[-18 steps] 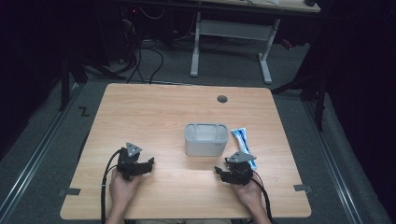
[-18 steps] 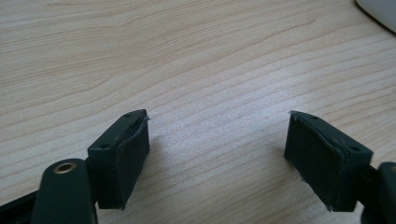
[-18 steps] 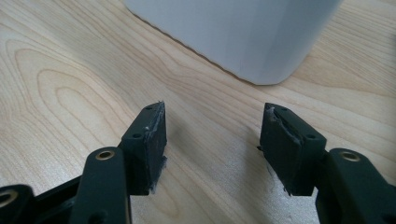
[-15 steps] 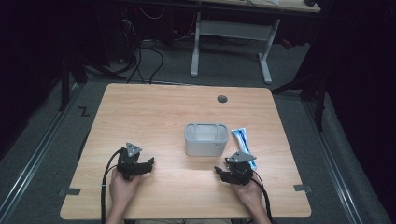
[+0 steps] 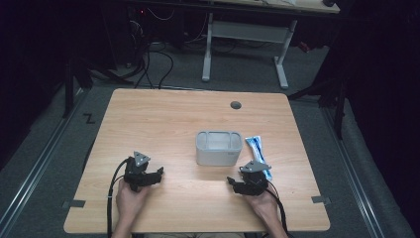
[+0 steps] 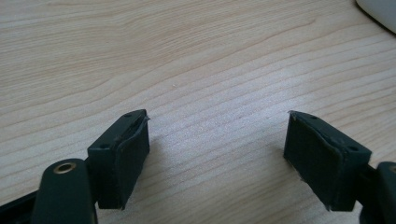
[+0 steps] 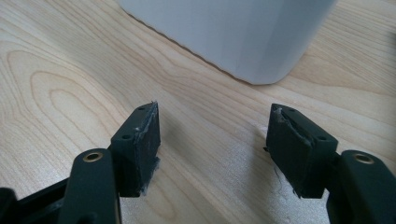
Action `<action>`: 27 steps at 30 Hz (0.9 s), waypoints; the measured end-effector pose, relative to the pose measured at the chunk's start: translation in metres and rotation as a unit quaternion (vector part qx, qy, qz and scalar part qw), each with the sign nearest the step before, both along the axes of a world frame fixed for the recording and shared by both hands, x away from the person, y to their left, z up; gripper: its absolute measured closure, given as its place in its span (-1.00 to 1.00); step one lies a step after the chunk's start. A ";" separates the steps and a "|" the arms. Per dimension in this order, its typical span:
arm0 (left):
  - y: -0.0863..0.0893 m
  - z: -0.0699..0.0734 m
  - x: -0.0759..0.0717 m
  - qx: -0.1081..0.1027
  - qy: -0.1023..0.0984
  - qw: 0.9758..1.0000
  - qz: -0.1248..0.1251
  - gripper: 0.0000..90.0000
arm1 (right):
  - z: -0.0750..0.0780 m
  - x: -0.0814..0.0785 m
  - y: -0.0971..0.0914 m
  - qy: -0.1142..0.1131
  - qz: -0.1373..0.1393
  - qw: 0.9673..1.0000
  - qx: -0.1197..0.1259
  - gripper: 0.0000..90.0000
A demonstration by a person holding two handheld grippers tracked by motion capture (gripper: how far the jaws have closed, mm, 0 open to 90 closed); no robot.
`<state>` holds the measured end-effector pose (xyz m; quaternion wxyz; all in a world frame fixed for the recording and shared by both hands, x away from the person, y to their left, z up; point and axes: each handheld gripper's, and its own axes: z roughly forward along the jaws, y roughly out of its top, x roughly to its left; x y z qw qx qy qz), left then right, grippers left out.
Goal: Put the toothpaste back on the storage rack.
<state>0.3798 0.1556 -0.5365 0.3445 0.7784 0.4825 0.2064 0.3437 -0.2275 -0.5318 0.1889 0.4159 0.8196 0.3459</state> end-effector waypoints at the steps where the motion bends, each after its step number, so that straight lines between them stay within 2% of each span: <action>1: 0.000 0.000 0.000 0.000 0.000 1.000 0.000 -0.49 | 0.000 0.000 0.000 0.000 -0.001 1.000 -0.001 -0.23; 4: 0.000 0.000 0.000 0.000 0.000 1.000 0.000 -0.49 | 0.000 0.000 0.001 0.006 0.018 1.000 -0.003 -0.40; 13: 0.000 0.000 0.000 -0.001 0.001 1.000 0.000 -0.49 | 0.000 -0.001 0.003 0.005 0.010 1.000 -0.003 -0.39; 17: 0.000 0.000 0.000 -0.001 0.001 1.000 0.000 -0.49 | 0.000 -0.004 0.006 0.006 0.010 1.000 -0.002 -0.33; 23: 0.000 0.000 0.001 -0.001 0.000 1.000 0.001 -0.49 | 0.003 -0.008 0.006 0.014 0.016 1.000 0.003 -0.09; 27: 0.000 0.000 0.001 -0.001 0.000 1.000 0.001 -0.49 | 0.006 -0.011 0.004 -0.002 0.013 1.000 0.009 -0.01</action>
